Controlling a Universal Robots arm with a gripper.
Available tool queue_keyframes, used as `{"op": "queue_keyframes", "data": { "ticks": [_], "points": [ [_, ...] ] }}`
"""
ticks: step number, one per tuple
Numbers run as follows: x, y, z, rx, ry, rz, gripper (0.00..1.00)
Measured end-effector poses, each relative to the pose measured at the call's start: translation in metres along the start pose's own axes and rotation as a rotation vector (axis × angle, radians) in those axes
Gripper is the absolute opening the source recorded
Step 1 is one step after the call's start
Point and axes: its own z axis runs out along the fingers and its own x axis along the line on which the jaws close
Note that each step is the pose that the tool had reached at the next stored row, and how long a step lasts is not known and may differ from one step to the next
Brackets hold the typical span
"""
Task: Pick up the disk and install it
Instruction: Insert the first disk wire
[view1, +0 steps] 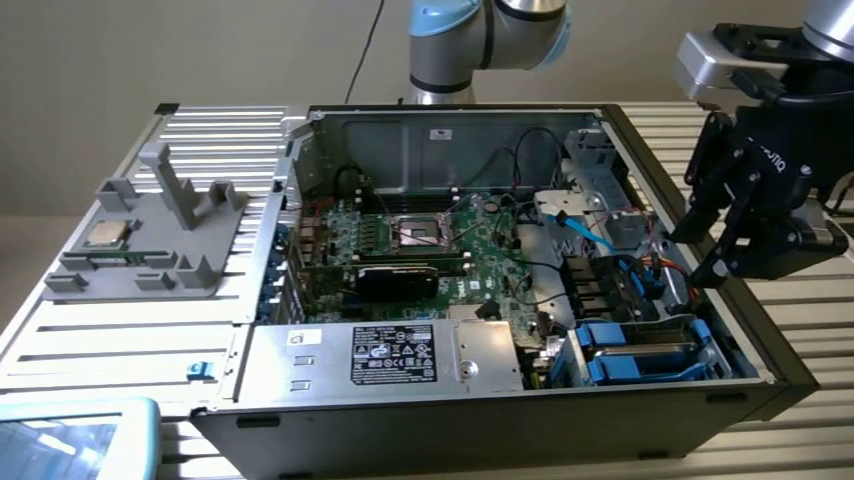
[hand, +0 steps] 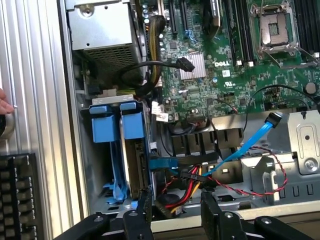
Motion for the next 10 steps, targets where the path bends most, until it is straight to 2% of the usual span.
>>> {"op": "queue_keyframes", "data": {
  "ticks": [5, 10],
  "points": [
    [0.0, -0.0001, 0.0062, 0.0018, -0.0028, 0.062, 0.52],
    [-0.001, 0.0057, 0.0127, 0.0041, -0.004, 0.081, 0.52]
  ]
}}
